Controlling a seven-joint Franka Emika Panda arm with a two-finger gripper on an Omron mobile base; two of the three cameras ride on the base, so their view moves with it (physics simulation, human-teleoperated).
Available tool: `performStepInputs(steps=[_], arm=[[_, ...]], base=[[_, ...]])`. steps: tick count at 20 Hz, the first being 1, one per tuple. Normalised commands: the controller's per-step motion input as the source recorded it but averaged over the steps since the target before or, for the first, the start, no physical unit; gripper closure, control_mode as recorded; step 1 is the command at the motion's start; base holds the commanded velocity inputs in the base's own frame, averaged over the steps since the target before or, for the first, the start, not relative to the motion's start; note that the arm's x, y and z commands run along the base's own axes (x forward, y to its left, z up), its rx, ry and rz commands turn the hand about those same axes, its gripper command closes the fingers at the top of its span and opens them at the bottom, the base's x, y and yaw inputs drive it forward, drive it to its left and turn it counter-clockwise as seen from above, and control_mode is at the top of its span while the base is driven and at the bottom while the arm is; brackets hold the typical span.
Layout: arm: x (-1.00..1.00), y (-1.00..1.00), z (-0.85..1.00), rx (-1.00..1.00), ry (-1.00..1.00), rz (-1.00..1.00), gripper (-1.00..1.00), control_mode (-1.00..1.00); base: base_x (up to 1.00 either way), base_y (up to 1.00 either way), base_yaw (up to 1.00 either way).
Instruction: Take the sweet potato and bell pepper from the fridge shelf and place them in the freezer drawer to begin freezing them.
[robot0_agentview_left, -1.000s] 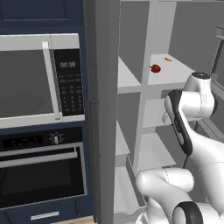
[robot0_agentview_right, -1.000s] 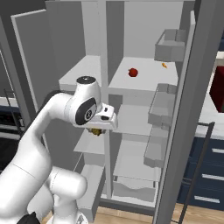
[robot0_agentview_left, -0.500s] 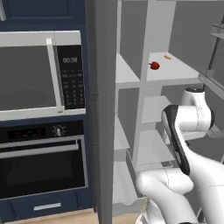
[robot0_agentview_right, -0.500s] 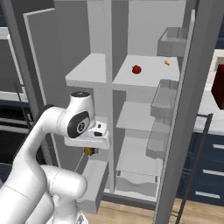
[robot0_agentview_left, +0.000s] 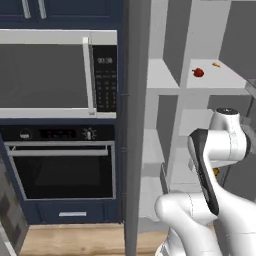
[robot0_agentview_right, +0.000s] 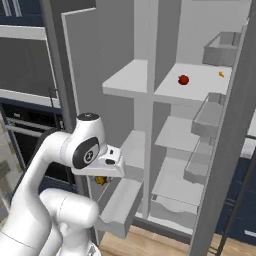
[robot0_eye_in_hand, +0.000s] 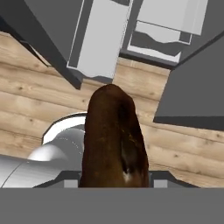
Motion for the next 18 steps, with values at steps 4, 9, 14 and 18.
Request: performStepInputs(steps=[4,9,14,18], arm=[[0.00,0.00,0.00,0.00,0.00,0.00,1.00,1.00],[0.00,0.00,0.00,0.00,0.00,0.00,1.00,1.00],[0.00,0.00,0.00,0.00,0.00,0.00,1.00,1.00],[0.00,0.00,0.00,0.00,0.00,0.00,1.00,1.00]], base=[[0.11,-0.04,0.31],[-0.15,-0.12,0.27],[-0.71,-0.28,0.22],[-0.88,-0.03,0.09]])
